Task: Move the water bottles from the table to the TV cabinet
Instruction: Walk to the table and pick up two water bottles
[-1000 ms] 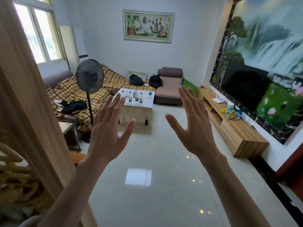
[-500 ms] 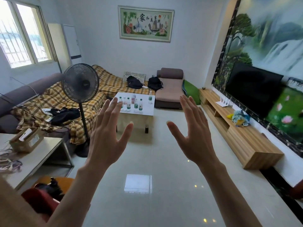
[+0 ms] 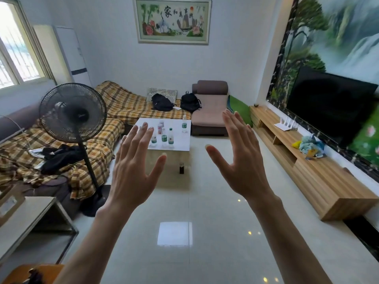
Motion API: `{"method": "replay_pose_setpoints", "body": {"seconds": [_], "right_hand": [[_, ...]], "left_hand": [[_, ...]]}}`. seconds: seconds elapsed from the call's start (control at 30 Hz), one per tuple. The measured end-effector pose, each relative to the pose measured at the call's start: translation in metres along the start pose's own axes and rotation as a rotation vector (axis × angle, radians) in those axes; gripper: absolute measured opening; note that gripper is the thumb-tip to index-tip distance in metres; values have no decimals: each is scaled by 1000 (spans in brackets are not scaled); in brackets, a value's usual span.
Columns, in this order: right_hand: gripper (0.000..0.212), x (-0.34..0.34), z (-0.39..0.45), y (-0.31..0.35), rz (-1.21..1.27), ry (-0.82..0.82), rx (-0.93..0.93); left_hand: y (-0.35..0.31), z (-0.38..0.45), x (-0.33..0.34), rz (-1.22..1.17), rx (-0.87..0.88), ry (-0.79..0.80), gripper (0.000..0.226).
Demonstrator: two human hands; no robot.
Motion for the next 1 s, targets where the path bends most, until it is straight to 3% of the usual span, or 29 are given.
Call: {"method": "replay_pose_setpoints", "body": {"seconds": [0.27, 0.6, 1.0], "right_hand": [[77, 64, 109, -119, 21, 25, -25], [77, 150, 207, -222, 52, 52, -50], [76, 302, 334, -342, 43, 98, -55]], "left_hand": [[35, 117, 113, 44, -20, -27, 71], [88, 202, 221, 49, -93, 8, 73], [184, 319, 369, 20, -173, 60, 70]]}}
Point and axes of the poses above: each hand's wrist, its own z-axis towards the middle knuckle, its own x-axis out of the palm, y = z × x, the point moved 1 cm from there along z, towards the middle knuckle, and after that the axes turned 13 degrees about z, right-handed, at the moved point
